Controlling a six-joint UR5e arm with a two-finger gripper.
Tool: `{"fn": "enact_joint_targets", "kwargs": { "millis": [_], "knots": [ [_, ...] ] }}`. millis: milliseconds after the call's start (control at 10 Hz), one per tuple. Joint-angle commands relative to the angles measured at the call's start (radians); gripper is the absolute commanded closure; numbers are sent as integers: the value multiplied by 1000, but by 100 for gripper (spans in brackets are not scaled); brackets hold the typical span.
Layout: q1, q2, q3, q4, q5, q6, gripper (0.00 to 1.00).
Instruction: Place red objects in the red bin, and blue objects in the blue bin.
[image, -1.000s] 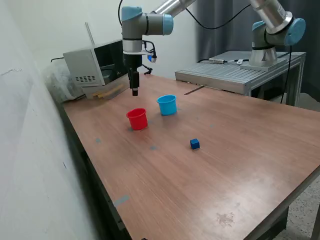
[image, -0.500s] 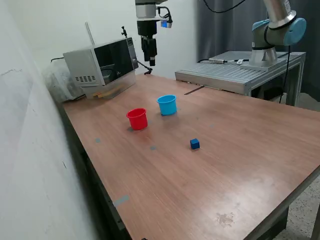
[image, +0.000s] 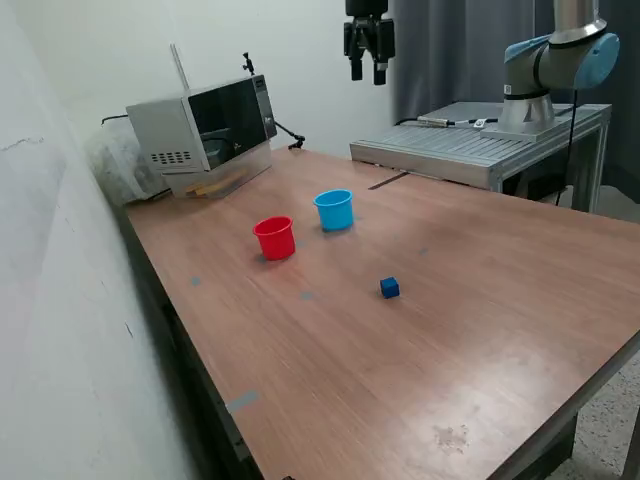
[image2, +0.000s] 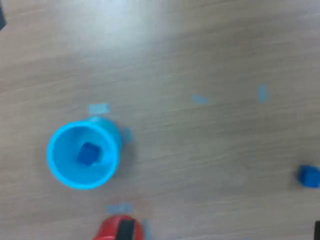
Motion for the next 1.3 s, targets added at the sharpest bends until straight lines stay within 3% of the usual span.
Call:
{"fn": "enact_joint_targets", "kwargs": {
  "millis": [0,200,400,600,800,1000,1200],
  "knots": [
    [114,-38,15,8,4,153,0],
    [191,-28,3,-1,5,286,0],
    [239,42,-82,-18,5,361,0],
    [248,187,-184,-38,5,377,0],
    [251,334,-234,-163,5,371,0],
    [250,500,-235,-248,4,360,0],
    [242,588,-237,-294,4,358,0]
  ]
}}
